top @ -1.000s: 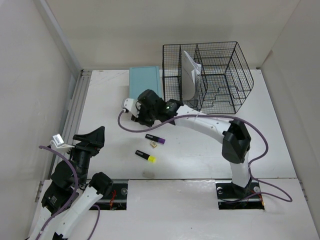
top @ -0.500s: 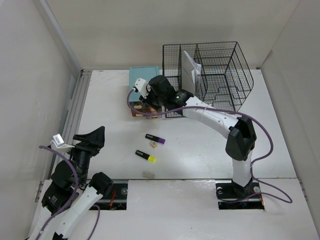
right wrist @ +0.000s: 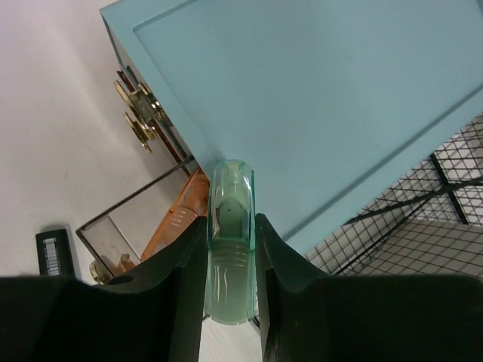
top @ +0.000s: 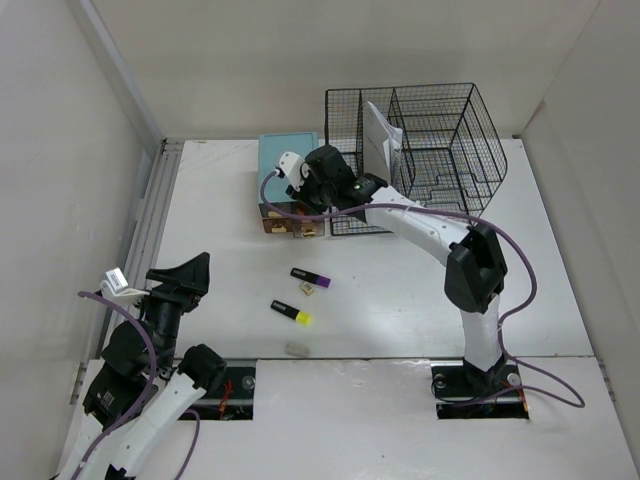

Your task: Organize the desk

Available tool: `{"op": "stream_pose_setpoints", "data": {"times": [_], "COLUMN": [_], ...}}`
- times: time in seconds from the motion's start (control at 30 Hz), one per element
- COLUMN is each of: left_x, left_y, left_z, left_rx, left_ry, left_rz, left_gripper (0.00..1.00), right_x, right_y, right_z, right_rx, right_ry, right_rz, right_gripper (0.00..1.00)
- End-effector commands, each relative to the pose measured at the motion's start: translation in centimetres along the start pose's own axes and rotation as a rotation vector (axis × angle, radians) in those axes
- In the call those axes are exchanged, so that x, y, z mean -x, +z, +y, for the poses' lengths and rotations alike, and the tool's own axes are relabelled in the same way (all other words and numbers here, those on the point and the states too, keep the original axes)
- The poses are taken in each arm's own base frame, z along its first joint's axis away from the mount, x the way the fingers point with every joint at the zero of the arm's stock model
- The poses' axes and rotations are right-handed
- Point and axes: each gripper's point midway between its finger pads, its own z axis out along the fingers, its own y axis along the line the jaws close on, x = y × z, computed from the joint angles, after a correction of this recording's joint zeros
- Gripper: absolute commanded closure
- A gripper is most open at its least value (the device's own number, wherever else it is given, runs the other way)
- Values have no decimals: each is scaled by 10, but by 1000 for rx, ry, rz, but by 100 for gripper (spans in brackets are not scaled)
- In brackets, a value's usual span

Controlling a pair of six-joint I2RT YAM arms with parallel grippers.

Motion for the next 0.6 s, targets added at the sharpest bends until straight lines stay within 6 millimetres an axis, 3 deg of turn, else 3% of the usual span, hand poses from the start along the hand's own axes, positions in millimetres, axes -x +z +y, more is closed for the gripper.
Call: {"op": "stream_pose_setpoints", "data": {"times": [0.0,0.23,0.37,0.57], "left_x": [32,32,32,32], "left_y": [-25,-25,-25,-25], "left_z": [-7,-7,-7,-7], "left_rx": [-119,-119,-119,-119], "left_ry": [-105,-105,-105,-105], "left_rz": [-104,-104,-104,-104], "left_gripper": [27,27,27,25], "right_x": [29,27,26,47], "right_y": [-1,1,1,-18], "right_z": [-3,2,7,10], "right_rx": [11,37,48,45], "right_ry": [9,9,5,-8], "right_rz": [-97,-86,-81,-128], "right_gripper": [96,86,66,58]}}
